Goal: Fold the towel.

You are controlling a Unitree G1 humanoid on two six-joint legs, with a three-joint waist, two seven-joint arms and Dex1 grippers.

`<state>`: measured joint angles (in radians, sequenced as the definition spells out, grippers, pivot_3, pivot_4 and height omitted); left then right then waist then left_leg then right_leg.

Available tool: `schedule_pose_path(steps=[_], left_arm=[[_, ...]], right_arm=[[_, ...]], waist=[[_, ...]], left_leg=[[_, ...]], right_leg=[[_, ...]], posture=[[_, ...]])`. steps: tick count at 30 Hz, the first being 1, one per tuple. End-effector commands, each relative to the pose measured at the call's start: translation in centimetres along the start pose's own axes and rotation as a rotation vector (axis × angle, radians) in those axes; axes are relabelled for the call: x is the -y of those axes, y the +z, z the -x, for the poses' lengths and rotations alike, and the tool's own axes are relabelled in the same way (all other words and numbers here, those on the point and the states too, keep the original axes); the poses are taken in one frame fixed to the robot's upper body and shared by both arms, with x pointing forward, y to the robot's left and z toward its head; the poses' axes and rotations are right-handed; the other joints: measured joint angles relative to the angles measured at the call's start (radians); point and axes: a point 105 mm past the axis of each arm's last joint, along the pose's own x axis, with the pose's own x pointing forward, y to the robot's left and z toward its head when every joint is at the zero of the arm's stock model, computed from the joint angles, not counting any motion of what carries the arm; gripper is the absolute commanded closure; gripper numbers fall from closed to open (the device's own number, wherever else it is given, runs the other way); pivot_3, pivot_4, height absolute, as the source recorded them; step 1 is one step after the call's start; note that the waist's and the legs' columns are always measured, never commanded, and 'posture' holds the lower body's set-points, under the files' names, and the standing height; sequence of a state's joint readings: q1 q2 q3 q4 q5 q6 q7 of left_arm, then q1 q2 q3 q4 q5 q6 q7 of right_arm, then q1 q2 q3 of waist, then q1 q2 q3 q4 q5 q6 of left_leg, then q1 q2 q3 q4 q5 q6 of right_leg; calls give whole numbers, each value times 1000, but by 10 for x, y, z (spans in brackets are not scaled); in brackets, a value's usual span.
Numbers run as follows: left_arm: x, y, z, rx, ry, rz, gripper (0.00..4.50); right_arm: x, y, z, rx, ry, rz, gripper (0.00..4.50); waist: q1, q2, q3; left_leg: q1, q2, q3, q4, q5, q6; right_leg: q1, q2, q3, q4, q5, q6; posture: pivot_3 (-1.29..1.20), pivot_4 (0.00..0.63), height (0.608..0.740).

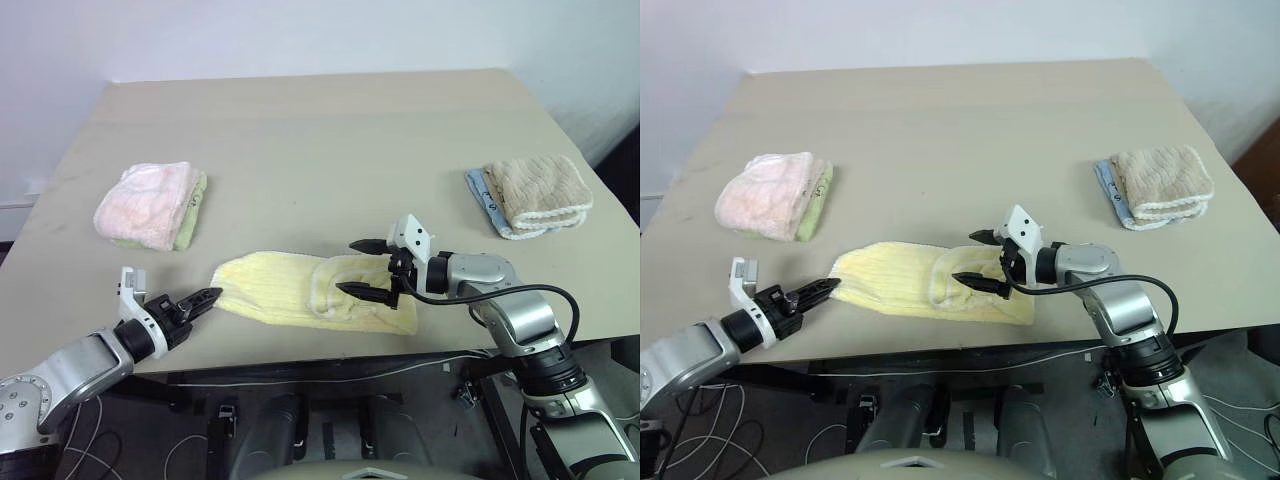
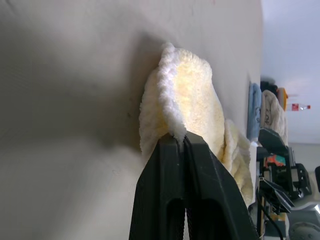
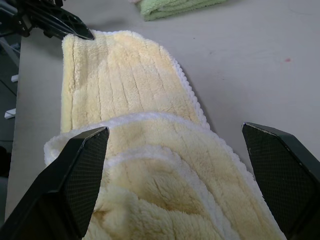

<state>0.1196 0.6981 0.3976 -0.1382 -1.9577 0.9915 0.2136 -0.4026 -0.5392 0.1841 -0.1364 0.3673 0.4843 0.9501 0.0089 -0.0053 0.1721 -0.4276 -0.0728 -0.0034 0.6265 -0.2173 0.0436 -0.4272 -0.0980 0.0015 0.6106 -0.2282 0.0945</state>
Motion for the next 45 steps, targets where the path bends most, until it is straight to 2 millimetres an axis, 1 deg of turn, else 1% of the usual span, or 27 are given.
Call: schedule_pose_path(steps=[1,2,4,8,10,12,13,15,16,19,20,23,27,29,31,34,36,40,45], left_arm=[[4,20,5,49,-13,-48,4443],[7,30,6,75,-22,-68,4443],[12,42,6,101,-39,-95,4443],[55,64,6,117,-151,-196,4443],[68,71,7,124,-182,-221,4443],[90,74,5,111,-262,-252,4443],[103,71,3,82,-314,-284,4443],[120,61,-1,10,-382,-339,4443],[124,57,-2,-15,-399,-355,4443],[137,35,-11,-153,-429,-454,4443],[138,31,-14,-181,-426,-482,4443],[151,21,-21,-265,-495,-501,4443],[158,2,-30,-397,-550,-548,4443],[163,-11,-38,-468,-594,-549,4443],[167,-23,-49,-523,-624,-557,4443],[171,-32,-72,-554,-615,-549,4443],[171,-41,-82,-595,-609,-576,4443],[176,-55,-89,-671,-653,-584,4443],[171,-77,-103,-785,-654,-643,4443]], right_arm=[[1,18,6,67,-12,25,0],[2,19,8,71,-13,23,0],[3,19,9,71,-14,22,0],[5,18,12,67,-31,25,0],[7,19,13,71,-40,22,0],[10,17,16,58,-61,31,0],[11,16,17,56,-66,33,0],[11,17,20,58,-71,32,0],[11,17,21,60,-73,32,0],[16,18,26,59,-108,34,0],[18,18,28,59,-117,33,0],[23,14,37,33,-150,45,0],[26,14,49,30,-192,41,0],[31,12,57,22,-226,40,0],[35,11,64,12,-260,42,0],[39,10,71,10,-305,45,0],[39,8,73,5,-328,44,0],[34,3,77,-10,-349,42,0],[37,1,89,-16,-414,35,0]], waist=[[0,0,0],[0,0,0],[2,-1,0],[1,-1,1],[0,-1,1],[0,-1,1],[0,-1,1],[1,-2,1],[1,-2,1],[0,-2,2],[0,-2,2],[2,-2,2],[2,-2,2],[4,-2,2],[4,-3,2],[4,-3,2],[2,-3,2],[3,-3,2],[4,-3,2]], left_leg=[[0,0,0,0,0,0],[0,0,0,0,0,0],[0,0,0,0,0,0],[-1,0,0,0,0,0],[-1,0,0,-1,0,0],[-1,0,0,-2,0,0],[-2,0,0,-3,0,-1],[-2,0,0,-4,1,-2],[-2,0,0,-4,1,-2],[-2,0,0,-4,2,-2],[-2,0,0,-4,2,-3],[-2,0,0,-4,2,-3],[-2,0,0,-4,2,-3],[-2,0,0,-4,2,-3],[-2,0,0,-3,2,-3],[-2,0,0,-1,2,-3],[-3,0,0,-1,3,-3],[-4,0,0,-1,3,-3],[-5,0,0,2,3,-3]], right_leg=[[0,0,0,0,0,0],[0,0,0,0,0,0],[0,0,0,0,0,0],[0,0,0,-1,0,0],[-1,0,0,-1,0,0],[-1,0,0,-2,0,0],[-2,0,0,-2,0,0],[-2,1,0,-2,0,0],[-1,1,0,-1,0,0],[0,1,0,-1,0,0],[0,1,0,-1,0,0],[0,1,0,0,0,0],[0,1,0,-1,0,0],[0,1,0,-1,0,0],[1,1,-1,0,0,0],[1,1,-1,0,0,1],[1,1,-1,0,0,1],[0,1,0,1,0,1],[1,1,-1,1,0,1]], posture=[[0,150,740],[0,150,740],[0,150,740],[0,150,740],[0,150,740],[0,150,740],[0,150,740],[0,150,740],[0,150,740],[0,150,740],[0,150,740],[0,150,740],[0,150,740],[0,150,740],[0,150,740],[0,150,740],[0,150,740],[0,150,740],[0,150,740]])
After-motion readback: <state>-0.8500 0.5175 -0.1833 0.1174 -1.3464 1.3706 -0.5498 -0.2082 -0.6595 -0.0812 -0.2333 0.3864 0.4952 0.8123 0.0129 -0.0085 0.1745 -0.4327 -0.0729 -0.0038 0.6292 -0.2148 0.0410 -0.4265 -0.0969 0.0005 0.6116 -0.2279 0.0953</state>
